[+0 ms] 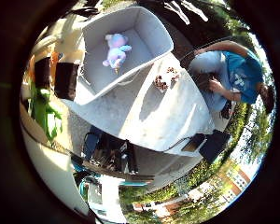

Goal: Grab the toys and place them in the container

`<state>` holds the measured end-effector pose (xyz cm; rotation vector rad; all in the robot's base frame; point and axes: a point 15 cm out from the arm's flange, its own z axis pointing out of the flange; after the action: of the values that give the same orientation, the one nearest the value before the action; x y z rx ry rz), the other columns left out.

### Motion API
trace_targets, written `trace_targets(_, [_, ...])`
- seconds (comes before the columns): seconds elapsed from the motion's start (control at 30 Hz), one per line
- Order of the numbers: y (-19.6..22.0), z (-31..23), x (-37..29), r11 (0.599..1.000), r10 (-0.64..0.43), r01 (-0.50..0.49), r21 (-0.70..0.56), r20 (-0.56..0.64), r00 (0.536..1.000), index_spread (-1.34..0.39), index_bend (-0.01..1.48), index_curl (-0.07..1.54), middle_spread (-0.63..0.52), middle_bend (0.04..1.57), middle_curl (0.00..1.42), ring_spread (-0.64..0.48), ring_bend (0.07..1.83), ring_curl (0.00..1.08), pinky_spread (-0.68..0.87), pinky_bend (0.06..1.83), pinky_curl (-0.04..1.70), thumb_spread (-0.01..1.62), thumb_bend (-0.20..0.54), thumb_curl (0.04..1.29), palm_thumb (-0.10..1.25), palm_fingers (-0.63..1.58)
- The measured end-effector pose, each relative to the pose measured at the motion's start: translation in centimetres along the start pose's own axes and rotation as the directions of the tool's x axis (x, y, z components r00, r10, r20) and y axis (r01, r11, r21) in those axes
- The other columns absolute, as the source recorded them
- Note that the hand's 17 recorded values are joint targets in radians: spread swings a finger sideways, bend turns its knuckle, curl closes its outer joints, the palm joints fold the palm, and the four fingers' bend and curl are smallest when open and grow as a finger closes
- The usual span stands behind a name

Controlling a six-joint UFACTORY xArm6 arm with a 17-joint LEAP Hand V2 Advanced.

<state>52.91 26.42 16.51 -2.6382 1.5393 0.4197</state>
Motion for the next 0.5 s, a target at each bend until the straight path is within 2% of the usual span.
trace_targets(0.17, [-4.2,3.4,1.1,0.994,0.016,-0.012,0.111,-0.035,0.999,-1.21,0.8,0.0,-0.25,1.06,1.15,-0.07,1.42,0.77,0.2,1.35,0.93,1.19,-0.024,0.68,0.88,0.9])
trace_targets(0.23, [-4.5,4.5,1.5,0.993,0.023,-0.018,0.113,-0.036,0.999,-1.1,0.84,0.02,-0.23,0.99,1.1,-0.03,1.31,0.72,0.23,1.29,0.89,1.19,-0.03,0.65,0.86,0.91])
trace_targets(0.27, [-4.6,4.8,1.8,0.994,0.026,-0.021,0.111,-0.037,0.999,-1.0,0.89,0.05,-0.22,0.92,1.06,-0.01,1.22,0.69,0.25,1.25,0.88,1.19,-0.034,0.64,0.85,0.85])
trace_targets(0.3, [-4.5,5.2,1.9,0.994,0.026,-0.022,0.106,-0.037,0.999,-0.94,0.9,0.06,-0.21,0.88,1.04,0.01,1.19,0.69,0.26,1.24,0.88,1.18,-0.039,0.63,0.84,0.8])
trace_targets(0.37, [-4.4,5.7,2.4,0.995,0.022,-0.018,0.097,-0.036,0.999,-0.72,0.81,0.06,-0.18,0.65,0.95,0.06,1.14,0.68,0.29,1.24,0.88,1.17,-0.045,0.6,0.79,0.43])
trace_targets(0.43, [-4.2,6.2,3.2,0.996,0.023,-0.02,0.089,-0.035,0.999,-0.57,0.78,0.08,-0.13,0.45,0.84,0.13,1.03,0.62,0.34,1.17,0.85,1.16,-0.043,0.57,0.76,0.14])
trace_targets(0.5, [-4.1,6.2,4.0,0.996,0.015,-0.012,0.087,-0.035,0.999,-0.49,0.72,0.08,-0.09,0.36,0.77,0.17,0.95,0.56,0.38,1.12,0.8,1.15,-0.043,0.55,0.74,0.03])
